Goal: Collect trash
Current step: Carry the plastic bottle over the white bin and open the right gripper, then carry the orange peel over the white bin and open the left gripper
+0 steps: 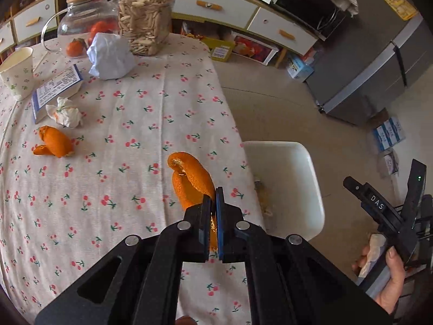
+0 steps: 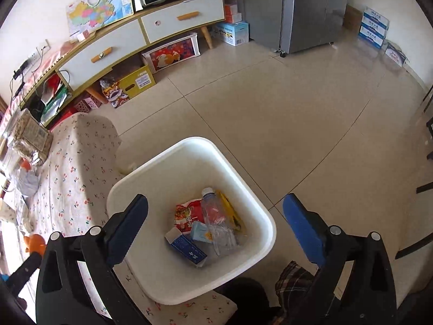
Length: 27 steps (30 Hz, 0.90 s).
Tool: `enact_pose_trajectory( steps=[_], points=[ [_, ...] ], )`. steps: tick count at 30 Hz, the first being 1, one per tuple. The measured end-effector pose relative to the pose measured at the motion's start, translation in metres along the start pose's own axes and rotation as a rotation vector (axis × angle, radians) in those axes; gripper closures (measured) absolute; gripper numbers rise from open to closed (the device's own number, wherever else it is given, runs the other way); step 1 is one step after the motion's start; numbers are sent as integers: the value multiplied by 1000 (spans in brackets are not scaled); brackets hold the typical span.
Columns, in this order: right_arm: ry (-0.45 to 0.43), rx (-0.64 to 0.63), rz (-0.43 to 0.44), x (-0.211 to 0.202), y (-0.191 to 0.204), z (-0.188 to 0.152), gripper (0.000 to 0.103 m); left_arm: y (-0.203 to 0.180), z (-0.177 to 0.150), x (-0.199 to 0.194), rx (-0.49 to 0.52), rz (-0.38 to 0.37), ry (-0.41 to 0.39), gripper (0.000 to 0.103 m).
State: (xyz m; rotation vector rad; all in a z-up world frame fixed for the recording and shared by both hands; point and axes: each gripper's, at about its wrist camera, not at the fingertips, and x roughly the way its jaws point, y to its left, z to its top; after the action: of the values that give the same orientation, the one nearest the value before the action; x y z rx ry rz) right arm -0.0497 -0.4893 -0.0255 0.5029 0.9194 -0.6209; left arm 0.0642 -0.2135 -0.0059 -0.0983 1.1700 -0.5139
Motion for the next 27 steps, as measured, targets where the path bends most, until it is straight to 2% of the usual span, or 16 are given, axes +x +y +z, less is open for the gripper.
enact_pose_trajectory(
  steps=[8,12,17,20,22,24,27],
  points=[
    [-45,132,67,-14,-23,14,7,-76,-3,38,98,-43,56,99],
    [-35,188,93,-12,-33,17,7,-101,-5,55,144,-56,75,99],
    [-47,225,82,-14,-41,21,7,-122,-11,74,175,-70,101,97],
    [-50,209,72,-15,-38,20,7,-122,-12,74,183,-36,83,81],
    [-47,184,68,-14,-32,20,7,-115,-12,67,178,9,45,54],
    [-45,152,60,-14,-23,19,7,-105,-8,57,173,57,1,44],
    [-40,102,50,-11,-8,16,7,-91,-4,45,174,146,-53,39]
  ],
)
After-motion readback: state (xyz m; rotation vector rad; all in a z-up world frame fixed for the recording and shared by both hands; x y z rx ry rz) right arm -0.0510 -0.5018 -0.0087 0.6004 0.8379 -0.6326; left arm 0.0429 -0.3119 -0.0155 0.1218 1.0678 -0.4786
